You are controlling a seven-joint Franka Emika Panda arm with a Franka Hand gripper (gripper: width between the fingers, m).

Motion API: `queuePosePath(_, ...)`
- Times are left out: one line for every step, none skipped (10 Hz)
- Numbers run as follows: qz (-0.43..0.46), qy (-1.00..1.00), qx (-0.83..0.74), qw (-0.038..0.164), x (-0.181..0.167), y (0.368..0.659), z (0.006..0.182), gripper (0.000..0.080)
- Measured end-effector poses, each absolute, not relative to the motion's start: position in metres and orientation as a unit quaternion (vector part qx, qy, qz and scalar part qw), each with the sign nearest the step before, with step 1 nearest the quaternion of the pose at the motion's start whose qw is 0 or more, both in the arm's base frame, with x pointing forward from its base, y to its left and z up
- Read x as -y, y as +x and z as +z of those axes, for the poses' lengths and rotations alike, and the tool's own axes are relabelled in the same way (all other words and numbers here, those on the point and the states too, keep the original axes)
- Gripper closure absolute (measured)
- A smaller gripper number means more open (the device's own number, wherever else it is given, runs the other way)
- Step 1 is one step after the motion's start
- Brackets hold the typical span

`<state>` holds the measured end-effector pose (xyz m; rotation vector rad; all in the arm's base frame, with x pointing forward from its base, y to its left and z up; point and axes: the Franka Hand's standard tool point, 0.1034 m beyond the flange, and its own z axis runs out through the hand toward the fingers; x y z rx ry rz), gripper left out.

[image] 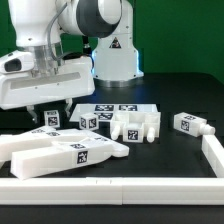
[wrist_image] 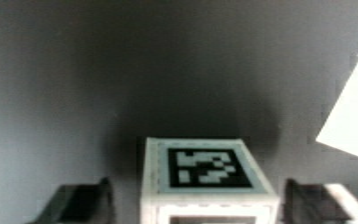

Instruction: Assemble chair

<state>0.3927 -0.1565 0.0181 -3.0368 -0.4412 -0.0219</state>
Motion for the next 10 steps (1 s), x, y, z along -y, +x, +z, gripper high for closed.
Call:
queuePosePath(-0.004, -0.992, 0.123, 0.042, 0.144, 0.403, 0.037, 0.0189)
queuePosePath(0.002, -0.993, 0.112, 0.043, 0.125, 0.416, 0.061, 0.0158)
queuePosePath(0.002, -0.995, 0.091, 0.042, 0.109, 0.426, 0.073, 0.0158)
queuePosePath(0.007, -0.998, 0.047, 0.047, 0.085, 0.439, 0.078, 0.0152)
queuePosePath(0.006, -0.999, 0.011, 0.046, 0.058, 0.45, 0.078, 0.015)
queuePosePath(0.01, -0.999, -0.009, 0.044, 0.036, 0.454, 0.073, 0.015)
queuePosePath(0.007, -0.999, 0.016, 0.042, 0.033, 0.454, 0.067, 0.015)
queuePosePath(0.004, -0.998, 0.047, 0.039, 0.045, 0.451, 0.064, 0.015)
queuePosePath(0.005, -0.999, 0.037, 0.039, 0.045, 0.45, 0.064, 0.015)
queuePosePath(0.005, -0.998, 0.039, 0.039, 0.044, 0.45, 0.064, 0.015)
